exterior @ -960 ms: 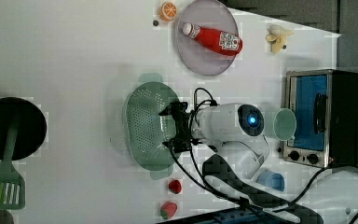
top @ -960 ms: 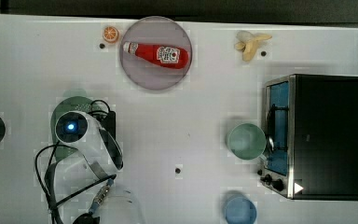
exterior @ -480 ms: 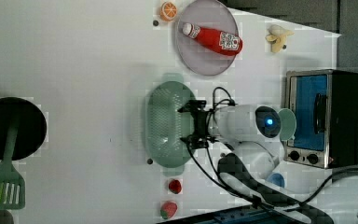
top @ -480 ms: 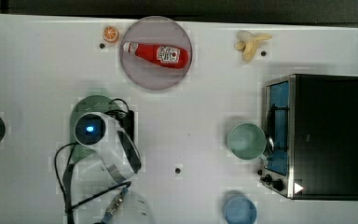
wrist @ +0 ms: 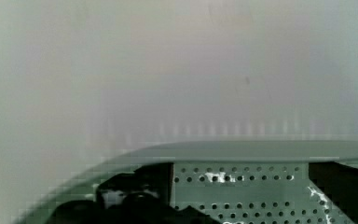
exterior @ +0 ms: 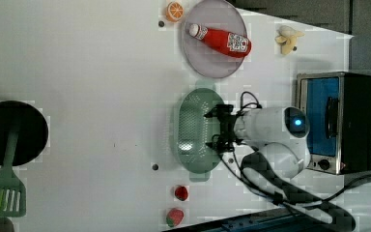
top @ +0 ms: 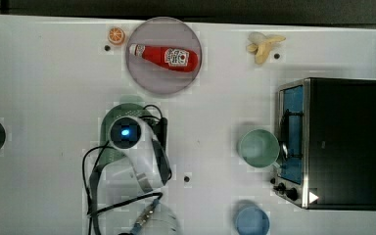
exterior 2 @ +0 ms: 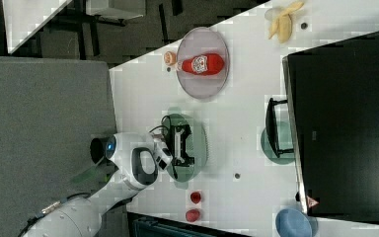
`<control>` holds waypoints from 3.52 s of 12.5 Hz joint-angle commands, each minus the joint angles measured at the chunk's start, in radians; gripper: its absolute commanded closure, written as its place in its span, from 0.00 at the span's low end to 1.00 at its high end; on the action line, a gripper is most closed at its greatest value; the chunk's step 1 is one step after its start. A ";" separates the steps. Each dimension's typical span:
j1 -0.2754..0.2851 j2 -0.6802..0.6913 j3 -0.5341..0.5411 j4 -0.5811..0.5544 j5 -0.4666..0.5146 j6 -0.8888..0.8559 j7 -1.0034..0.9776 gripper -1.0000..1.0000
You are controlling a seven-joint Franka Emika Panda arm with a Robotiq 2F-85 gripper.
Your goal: Drag strainer left to right.
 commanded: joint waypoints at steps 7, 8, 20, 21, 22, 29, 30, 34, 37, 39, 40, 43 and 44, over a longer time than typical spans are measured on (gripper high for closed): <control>-0.031 -0.041 -0.207 -0.014 -0.019 -0.013 -0.235 0.00; -0.031 -0.041 -0.229 -0.015 -0.019 -0.006 -0.261 0.00; -0.032 -0.077 -0.354 -0.011 -0.019 0.020 -0.541 0.00; -0.032 -0.110 -0.336 -0.011 -0.019 0.002 -0.614 0.00; -0.032 -0.152 -0.322 -0.009 -0.019 -0.033 -0.684 0.00; -0.030 -0.522 -0.289 0.109 0.103 -0.530 -1.029 0.00; -0.030 -0.576 -0.287 0.126 0.134 -0.594 -1.087 0.00; -0.031 -0.724 -0.286 0.212 0.138 -0.859 -1.160 0.00; -0.029 -0.744 -0.276 0.287 0.122 -1.010 -1.161 0.00; -0.029 -0.744 -0.272 0.322 0.119 -1.091 -1.161 0.00; -0.029 -0.744 -0.272 0.324 0.117 -1.096 -1.161 0.00; -0.029 -0.732 -0.269 0.322 0.117 -1.092 -1.161 0.00; -0.029 -0.728 -0.269 0.322 0.117 -1.092 -1.161 0.00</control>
